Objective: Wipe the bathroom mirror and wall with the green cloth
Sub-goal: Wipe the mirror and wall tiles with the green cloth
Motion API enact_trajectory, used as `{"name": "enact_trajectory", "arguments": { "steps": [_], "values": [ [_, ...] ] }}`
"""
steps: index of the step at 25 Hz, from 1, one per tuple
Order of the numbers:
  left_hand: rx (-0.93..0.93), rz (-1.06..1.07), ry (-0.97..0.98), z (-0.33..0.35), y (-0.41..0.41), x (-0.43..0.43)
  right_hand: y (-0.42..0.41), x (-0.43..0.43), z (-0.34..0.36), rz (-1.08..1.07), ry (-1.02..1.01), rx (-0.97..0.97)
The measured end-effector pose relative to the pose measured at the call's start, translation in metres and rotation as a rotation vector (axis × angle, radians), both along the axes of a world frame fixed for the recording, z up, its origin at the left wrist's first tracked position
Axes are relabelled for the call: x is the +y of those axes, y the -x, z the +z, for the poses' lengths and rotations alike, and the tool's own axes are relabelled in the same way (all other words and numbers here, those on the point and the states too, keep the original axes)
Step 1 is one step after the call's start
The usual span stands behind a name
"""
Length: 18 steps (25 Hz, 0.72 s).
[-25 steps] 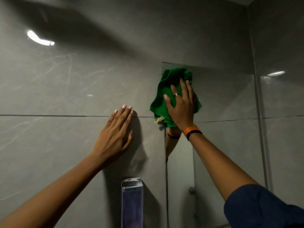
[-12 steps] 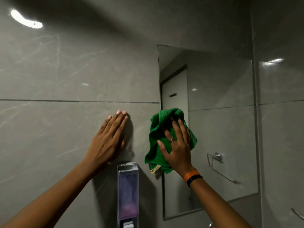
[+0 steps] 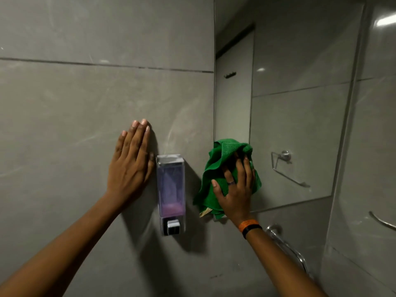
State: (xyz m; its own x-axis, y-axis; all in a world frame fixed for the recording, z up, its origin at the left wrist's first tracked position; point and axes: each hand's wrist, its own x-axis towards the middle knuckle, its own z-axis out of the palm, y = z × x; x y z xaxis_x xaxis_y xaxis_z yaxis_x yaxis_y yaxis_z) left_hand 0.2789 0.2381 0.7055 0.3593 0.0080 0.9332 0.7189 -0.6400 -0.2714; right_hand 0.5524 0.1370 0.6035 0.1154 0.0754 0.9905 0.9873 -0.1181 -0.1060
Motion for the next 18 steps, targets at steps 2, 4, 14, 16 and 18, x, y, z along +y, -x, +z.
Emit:
{"name": "enact_trajectory", "arguments": {
  "steps": [2, 4, 14, 16, 18],
  "values": [
    [-0.004, 0.015, 0.030, -0.021, 0.003, 0.000, 0.002, -0.001, -0.022, -0.004, 0.013, 0.025],
    [0.008, 0.015, 0.084, -0.044, 0.009, -0.002, 0.005, -0.003, -0.043, -0.006, 0.026, 0.059],
    [0.049, 0.049, 0.296, -0.155, 0.025, -0.020, 0.026, -0.010, -0.117, -0.024, 0.069, 0.247],
    [0.067, 0.058, 0.314, -0.167, 0.028, -0.023, 0.030, -0.012, -0.121, -0.031, 0.062, 0.255],
    [0.070, 0.056, 0.347, -0.176, 0.030, -0.027, 0.035, -0.013, -0.124, -0.024, 0.052, 0.265]
  ]
}}
